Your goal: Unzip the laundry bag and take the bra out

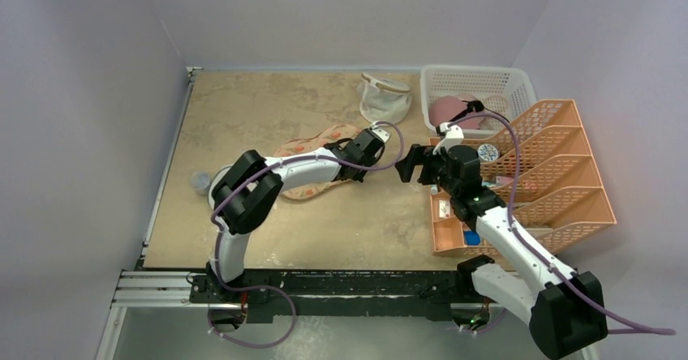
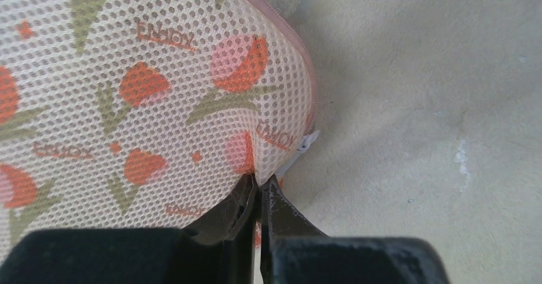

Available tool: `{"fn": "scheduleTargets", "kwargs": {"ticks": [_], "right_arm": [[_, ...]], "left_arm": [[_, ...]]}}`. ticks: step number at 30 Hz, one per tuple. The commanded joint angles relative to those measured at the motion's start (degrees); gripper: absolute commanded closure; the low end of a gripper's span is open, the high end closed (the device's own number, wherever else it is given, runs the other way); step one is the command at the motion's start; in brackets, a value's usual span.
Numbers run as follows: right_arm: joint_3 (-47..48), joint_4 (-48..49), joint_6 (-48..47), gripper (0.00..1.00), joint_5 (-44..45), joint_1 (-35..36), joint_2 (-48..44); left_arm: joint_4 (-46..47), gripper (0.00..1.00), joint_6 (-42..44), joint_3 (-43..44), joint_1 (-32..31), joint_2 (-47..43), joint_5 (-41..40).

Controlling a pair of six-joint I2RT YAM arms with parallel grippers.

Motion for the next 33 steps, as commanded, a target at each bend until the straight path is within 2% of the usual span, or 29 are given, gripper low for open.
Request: {"fn": "scheduleTargets", "kwargs": {"ticks": [1,3,6,11,17,22,27,33], "right_arm": [[-1.0,8.0,0.8,0.05,-6.8,-0.3,2.3],[-1.2,11.1,0.6,0.09,-10.6,-0.4,4.6],[-0.7,15.5,0.7,0.2,-16.2,-0.6,9.4],[-0.4,24.3,1.7,0.29,-24.1,-0.8,17.0],[2.9,29.3,2.9,0.46,-31.8,-0.9,28.1],[4.3,34.2,4.5,0.51,-35.8,-0.9,34.9],[5.3,37.5,5.1,0.52,-36.9,-0.9,38.2],[7.3,38.2,5.8,0.61,-37.6,-0.9,40.8]], "left_arm": [[-0.3,1.0,-0.5,1.0,0.0,-5.1,3.0],[-0.7,1.0,-0.2,0.8,0.0,-6.0,3.8],[-1.2,1.0,0.1,0.8,0.0,-7.3,3.7],[-1.5,1.0,0.5,0.5,0.0,-9.7,2.7],[-2.2,1.0,0.8,1.1,0.0,-10.9,2.1],[-2.2,1.0,0.7,1.1,0.0,-11.8,2.3],[-2.3,1.0,0.6,1.3,0.0,-12.1,2.7],[-2.4,1.0,0.6,1.2,0.0,-12.6,2.9]]}}
